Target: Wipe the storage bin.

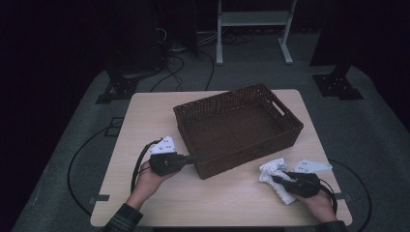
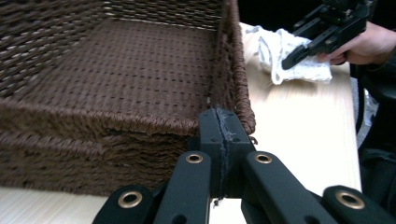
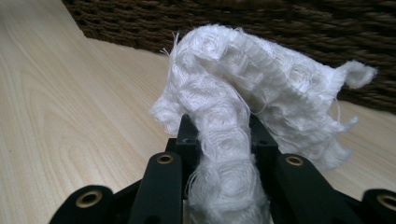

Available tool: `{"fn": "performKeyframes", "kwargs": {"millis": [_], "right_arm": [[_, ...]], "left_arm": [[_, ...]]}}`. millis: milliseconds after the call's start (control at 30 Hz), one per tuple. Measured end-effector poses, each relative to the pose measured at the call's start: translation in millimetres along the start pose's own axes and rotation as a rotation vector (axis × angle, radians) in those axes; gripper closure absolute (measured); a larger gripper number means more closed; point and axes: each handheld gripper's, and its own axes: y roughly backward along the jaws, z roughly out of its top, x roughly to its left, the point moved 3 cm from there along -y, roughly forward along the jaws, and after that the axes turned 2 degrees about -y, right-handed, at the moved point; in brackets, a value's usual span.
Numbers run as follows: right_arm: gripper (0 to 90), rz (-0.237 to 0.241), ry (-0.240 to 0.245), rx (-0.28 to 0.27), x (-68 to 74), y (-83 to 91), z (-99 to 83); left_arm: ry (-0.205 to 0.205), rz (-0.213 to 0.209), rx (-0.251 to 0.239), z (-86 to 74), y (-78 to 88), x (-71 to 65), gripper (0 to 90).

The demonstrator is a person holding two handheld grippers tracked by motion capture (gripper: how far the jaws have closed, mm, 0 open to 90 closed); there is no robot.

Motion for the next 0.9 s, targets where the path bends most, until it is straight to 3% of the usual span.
{"fn": "performKeyframes", "kwargs": {"millis": [300,700,833,900], "right_arm": [[71.2,0.004,0.012,0.005,0.3,-1.3,0.5],[71.3,0.010,0.016,0.009,1.0,-1.8,0.7],[71.2,0.012,0.016,0.007,0.5,-1.0,0.4],[71.2,0.011,0.016,0.007,-0.1,-0.7,0.2]], "left_arm": [[-0.009,-0.062,0.001,15.9,-32.4,-9.7,89.4],[-0.030,-0.099,0.003,35.5,-72.5,-24.3,89.4],[-0.035,-0.099,0.015,38.0,-73.4,-26.0,87.6],[-0.047,-0.073,0.025,38.7,-70.3,-24.4,82.7]]}}
